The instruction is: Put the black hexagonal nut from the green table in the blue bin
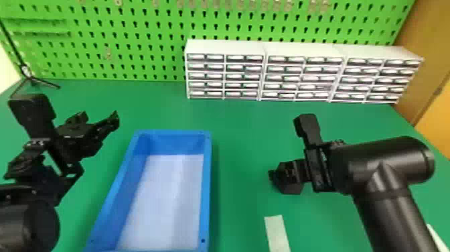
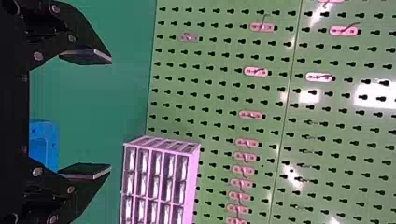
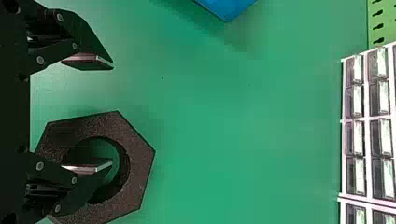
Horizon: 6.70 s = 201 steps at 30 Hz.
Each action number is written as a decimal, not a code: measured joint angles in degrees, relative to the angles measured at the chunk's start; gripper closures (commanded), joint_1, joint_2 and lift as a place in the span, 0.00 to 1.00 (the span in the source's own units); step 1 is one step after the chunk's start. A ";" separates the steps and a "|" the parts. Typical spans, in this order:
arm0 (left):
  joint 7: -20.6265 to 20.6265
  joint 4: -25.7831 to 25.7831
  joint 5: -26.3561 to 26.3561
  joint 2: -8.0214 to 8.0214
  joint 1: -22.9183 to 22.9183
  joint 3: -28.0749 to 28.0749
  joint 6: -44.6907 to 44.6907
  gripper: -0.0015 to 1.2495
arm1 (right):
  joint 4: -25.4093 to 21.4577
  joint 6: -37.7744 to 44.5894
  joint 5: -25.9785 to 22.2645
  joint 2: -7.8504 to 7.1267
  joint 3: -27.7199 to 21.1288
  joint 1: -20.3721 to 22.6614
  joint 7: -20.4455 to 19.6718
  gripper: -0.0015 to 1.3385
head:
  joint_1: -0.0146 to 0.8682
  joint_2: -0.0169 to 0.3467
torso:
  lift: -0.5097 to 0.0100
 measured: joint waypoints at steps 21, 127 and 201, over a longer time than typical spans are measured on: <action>0.00 0.00 0.10 0.00 0.09 0.07 -0.01 0.35 | 2.34 -2.66 0.14 -0.09 -0.13 0.89 0.00 0.39 | 0.80 0.07 | 0.79; 0.02 0.98 1.68 0.00 0.44 0.27 0.00 0.35 | -1.17 -74.30 -17.57 -3.07 -8.74 5.47 -6.53 0.76 | 0.80 0.07 | 0.79; 0.07 2.46 1.28 0.00 -1.05 -0.89 -0.14 0.35 | 5.54 -71.86 -42.00 -12.46 42.27 -10.83 -5.19 0.43 | 0.80 0.07 | 0.79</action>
